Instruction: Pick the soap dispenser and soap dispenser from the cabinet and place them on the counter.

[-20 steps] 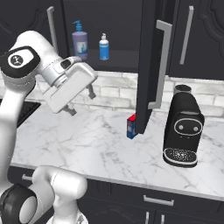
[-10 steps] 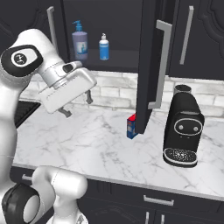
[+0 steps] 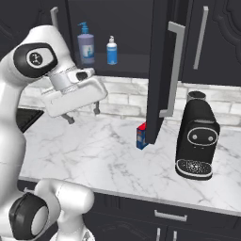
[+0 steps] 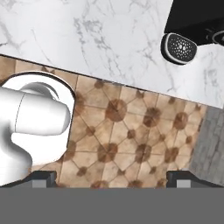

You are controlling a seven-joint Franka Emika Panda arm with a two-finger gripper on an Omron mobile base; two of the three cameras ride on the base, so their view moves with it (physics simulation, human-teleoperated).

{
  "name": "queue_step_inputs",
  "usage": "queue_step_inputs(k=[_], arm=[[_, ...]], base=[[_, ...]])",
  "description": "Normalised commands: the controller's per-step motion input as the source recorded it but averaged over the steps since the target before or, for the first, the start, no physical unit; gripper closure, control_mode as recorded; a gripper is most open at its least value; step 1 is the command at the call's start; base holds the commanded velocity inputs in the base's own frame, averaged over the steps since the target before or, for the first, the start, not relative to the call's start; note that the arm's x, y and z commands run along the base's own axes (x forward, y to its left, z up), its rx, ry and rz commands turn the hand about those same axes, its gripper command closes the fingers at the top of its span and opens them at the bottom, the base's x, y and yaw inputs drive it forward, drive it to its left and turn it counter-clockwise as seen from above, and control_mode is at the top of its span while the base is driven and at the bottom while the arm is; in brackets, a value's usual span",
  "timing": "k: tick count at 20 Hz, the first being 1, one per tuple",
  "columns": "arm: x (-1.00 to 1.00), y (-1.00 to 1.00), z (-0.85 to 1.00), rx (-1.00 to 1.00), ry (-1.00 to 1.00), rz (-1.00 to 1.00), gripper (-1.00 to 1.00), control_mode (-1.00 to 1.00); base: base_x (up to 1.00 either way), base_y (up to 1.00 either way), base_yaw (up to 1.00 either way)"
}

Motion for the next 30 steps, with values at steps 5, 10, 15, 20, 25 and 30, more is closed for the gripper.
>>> queue_step_inputs(k=[5,10,15,20,25,30], arm=[[0.20,0.13,0.19,0.10,-0.07,0.03,-1.00,-1.00],[0.12,0.21,0.20,0.04,-0.11,0.04,-1.00,-1.00],[0.13,0.22,0.16,0.05,-0.12,0.05,-1.00,-1.00],[0.01,0.29,0.04,0.00,-0.18,0.06,-1.00,-1.00],[0.00,0.23,0.05,0.00,-0.25,0.02,-1.00,-1.00],[0.01,0.20,0.03,0.05,-0.25,0.00,-1.00,-1.00]], base=[[0.00,0.00,0.00],[0.00,0.00,0.00],[0.00,0.00,0.00],[0.00,0.00,0.00],[0.00,0.00,0.00],[0.00,0.00,0.00]])
